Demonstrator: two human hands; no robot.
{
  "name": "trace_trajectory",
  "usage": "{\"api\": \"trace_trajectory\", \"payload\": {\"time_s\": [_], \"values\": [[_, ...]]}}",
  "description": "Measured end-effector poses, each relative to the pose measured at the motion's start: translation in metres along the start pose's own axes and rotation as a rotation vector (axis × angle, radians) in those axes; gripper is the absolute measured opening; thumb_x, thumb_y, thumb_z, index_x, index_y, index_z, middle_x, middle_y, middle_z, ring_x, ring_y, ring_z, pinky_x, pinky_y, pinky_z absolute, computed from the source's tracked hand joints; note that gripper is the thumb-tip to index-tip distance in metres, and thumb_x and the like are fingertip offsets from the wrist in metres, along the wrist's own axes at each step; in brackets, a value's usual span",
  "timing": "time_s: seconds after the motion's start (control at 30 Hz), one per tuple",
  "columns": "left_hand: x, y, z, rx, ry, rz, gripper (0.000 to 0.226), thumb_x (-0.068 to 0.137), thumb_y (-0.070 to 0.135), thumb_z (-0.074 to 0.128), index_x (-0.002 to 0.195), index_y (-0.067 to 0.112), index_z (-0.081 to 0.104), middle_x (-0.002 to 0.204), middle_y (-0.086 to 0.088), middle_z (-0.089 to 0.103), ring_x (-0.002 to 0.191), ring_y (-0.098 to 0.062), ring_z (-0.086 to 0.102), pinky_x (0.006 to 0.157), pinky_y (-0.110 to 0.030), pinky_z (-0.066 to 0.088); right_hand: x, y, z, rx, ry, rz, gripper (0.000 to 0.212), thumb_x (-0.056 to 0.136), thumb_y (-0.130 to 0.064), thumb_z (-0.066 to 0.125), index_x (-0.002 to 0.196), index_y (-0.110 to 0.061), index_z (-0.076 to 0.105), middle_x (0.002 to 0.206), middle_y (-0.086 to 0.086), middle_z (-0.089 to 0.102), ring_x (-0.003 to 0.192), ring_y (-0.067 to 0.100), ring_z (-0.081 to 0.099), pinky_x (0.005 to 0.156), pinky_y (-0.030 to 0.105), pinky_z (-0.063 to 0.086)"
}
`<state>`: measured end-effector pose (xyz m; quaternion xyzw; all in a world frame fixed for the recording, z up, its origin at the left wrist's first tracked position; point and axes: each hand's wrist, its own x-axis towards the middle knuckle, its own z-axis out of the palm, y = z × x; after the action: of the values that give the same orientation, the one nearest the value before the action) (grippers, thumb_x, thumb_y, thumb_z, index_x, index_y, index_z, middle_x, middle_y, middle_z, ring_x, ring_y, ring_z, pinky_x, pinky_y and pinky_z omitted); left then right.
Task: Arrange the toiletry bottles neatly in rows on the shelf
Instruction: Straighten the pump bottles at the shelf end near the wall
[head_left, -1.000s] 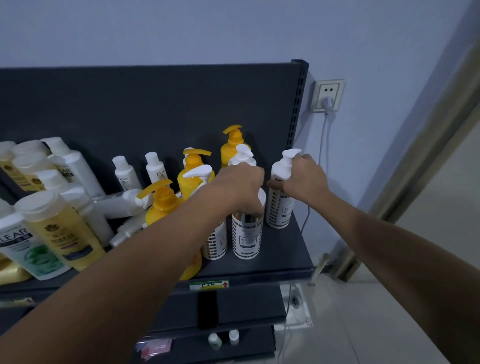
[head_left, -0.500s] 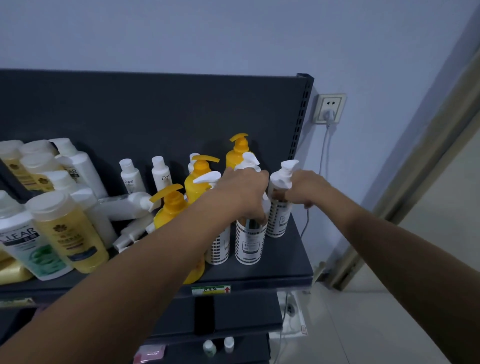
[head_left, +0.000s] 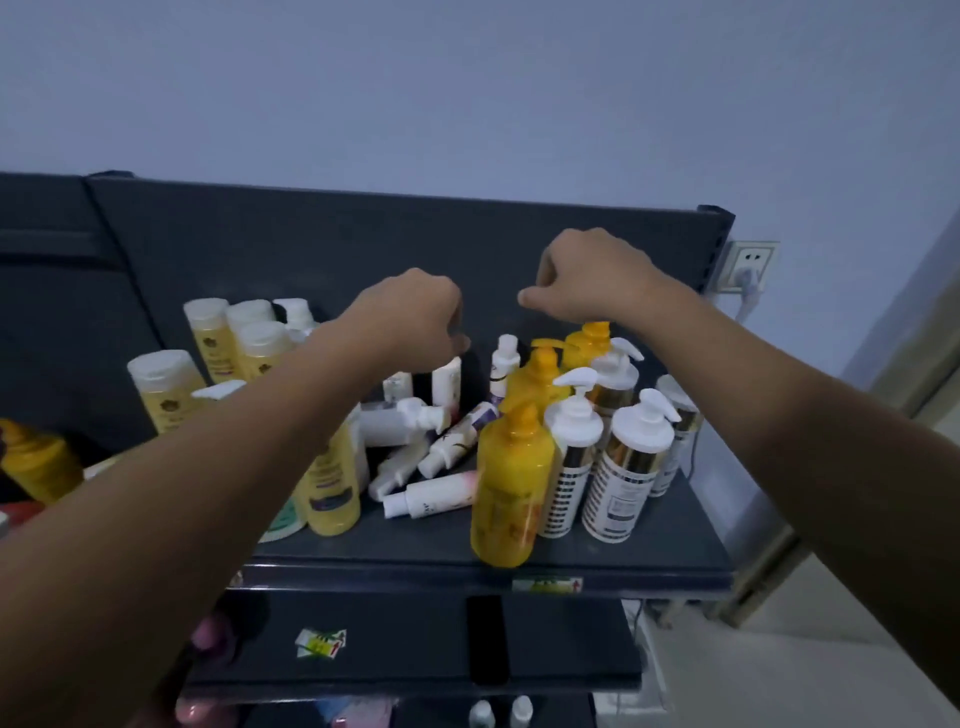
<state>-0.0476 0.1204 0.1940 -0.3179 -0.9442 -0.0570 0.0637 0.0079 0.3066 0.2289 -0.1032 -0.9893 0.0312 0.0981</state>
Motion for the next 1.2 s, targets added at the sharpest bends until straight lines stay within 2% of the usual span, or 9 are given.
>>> {"api": "trace_trajectory", "payload": {"time_s": [0.2, 0.3, 0.5, 0.63, 0.8, 0.87, 0.97, 1.07, 1.2], "values": [[-0.012, -0.049, 0.045, 0.019, -0.084, -0.066, 0.026, 0.085, 0.034, 0.062, 0.103, 0.016, 0.07, 0.093, -0.004, 0.065, 0.082, -0.027, 0.063, 0.075, -0.041, 0.058, 0.011, -0.079, 0.05, 0.055, -0.129, -0.134, 0.022, 0.087, -0.038, 0.072, 0.095, -0.018, 0.077, 0.096, 0.003, 0.074, 0.089, 0.026, 0.071, 0.082, 0.044, 0.062], [-0.013, -0.041, 0.084, -0.022, -0.155, -0.015, 0.026, 0.094, 0.032, 0.058, 0.106, 0.01, 0.062, 0.106, -0.009, 0.059, 0.091, -0.03, 0.06, 0.072, -0.038, 0.048, 0.026, -0.091, 0.077, -0.022, -0.219, -0.149, 0.019, 0.087, -0.03, 0.071, 0.099, -0.016, 0.076, 0.099, 0.006, 0.073, 0.09, 0.028, 0.071, 0.083, 0.044, 0.062], [0.003, -0.039, 0.144, -0.036, -0.119, -0.051, 0.031, 0.097, 0.033, 0.056, 0.114, 0.009, 0.064, 0.113, -0.014, 0.064, 0.102, -0.034, 0.064, 0.069, -0.036, 0.044, 0.068, -0.072, 0.104, -0.17, -0.354, -0.219, 0.014, 0.09, -0.024, 0.072, 0.093, -0.011, 0.075, 0.092, 0.007, 0.075, 0.085, 0.026, 0.072, 0.074, 0.038, 0.06], [0.03, -0.042, 0.171, 0.024, -0.146, -0.114, 0.049, 0.09, 0.042, 0.064, 0.129, 0.013, 0.058, 0.12, -0.013, 0.058, 0.11, -0.035, 0.059, 0.087, -0.045, 0.048, 0.095, -0.057, 0.112, -0.266, -0.485, -0.352, 0.02, 0.092, -0.029, 0.072, 0.102, -0.014, 0.08, 0.096, 0.003, 0.076, 0.09, 0.024, 0.07, 0.081, 0.04, 0.06], [0.068, -0.033, 0.175, 0.08, -0.214, -0.128, 0.047, 0.091, 0.032, 0.066, 0.133, 0.014, 0.057, 0.127, -0.013, 0.051, 0.11, -0.032, 0.061, 0.072, -0.037, 0.041, 0.125, -0.047, 0.133, -0.305, -0.554, -0.45, 0.016, 0.092, -0.029, 0.07, 0.096, -0.016, 0.079, 0.086, 0.001, 0.069, 0.084, 0.024, 0.069, 0.062, 0.03, 0.048], [0.078, -0.029, 0.172, 0.072, -0.217, -0.098, 0.041, 0.095, 0.026, 0.062, 0.132, 0.012, 0.056, 0.128, -0.013, 0.053, 0.112, -0.029, 0.062, 0.072, -0.034, 0.042, 0.133, -0.045, 0.145, -0.357, -0.61, -0.479, 0.014, 0.092, -0.029, 0.07, 0.092, -0.017, 0.076, 0.083, 0.003, 0.066, 0.081, 0.025, 0.068, 0.064, 0.034, 0.052], [0.088, -0.034, 0.157, 0.128, -0.121, -0.102, 0.025, 0.096, 0.022, 0.057, 0.119, 0.013, 0.058, 0.114, -0.007, 0.064, 0.102, -0.024, 0.066, 0.068, -0.031, 0.04, 0.144, -0.046, 0.156, -0.31, -0.626, -0.505, 0.025, 0.09, -0.024, 0.071, 0.075, -0.022, 0.052, 0.076, 0.004, 0.058, 0.068, 0.023, 0.06, 0.065, 0.036, 0.051], [0.088, -0.053, 0.124, 0.091, -0.098, -0.129, 0.015, 0.091, 0.025, 0.062, 0.096, 0.016, 0.052, 0.088, -0.002, 0.056, 0.088, -0.024, 0.061, 0.059, -0.031, 0.037, 0.155, -0.049, 0.155, -0.277, -0.616, -0.597, 0.022, 0.092, -0.03, 0.07, 0.095, -0.009, 0.07, 0.086, 0.008, 0.07, 0.077, 0.025, 0.063, 0.061, 0.032, 0.047], [0.084, -0.087, 0.085, 0.088, -0.062, -0.216, 0.036, 0.08, 0.025, 0.074, 0.07, 0.015, 0.042, 0.068, -0.001, 0.038, 0.068, -0.024, 0.047, 0.058, -0.034, 0.04, 0.152, -0.054, 0.163, -0.365, -0.732, -0.851, 0.027, 0.095, -0.036, 0.064, 0.115, -0.023, 0.078, 0.109, -0.003, 0.075, 0.094, 0.016, 0.062, 0.073, 0.027, 0.046]]}}
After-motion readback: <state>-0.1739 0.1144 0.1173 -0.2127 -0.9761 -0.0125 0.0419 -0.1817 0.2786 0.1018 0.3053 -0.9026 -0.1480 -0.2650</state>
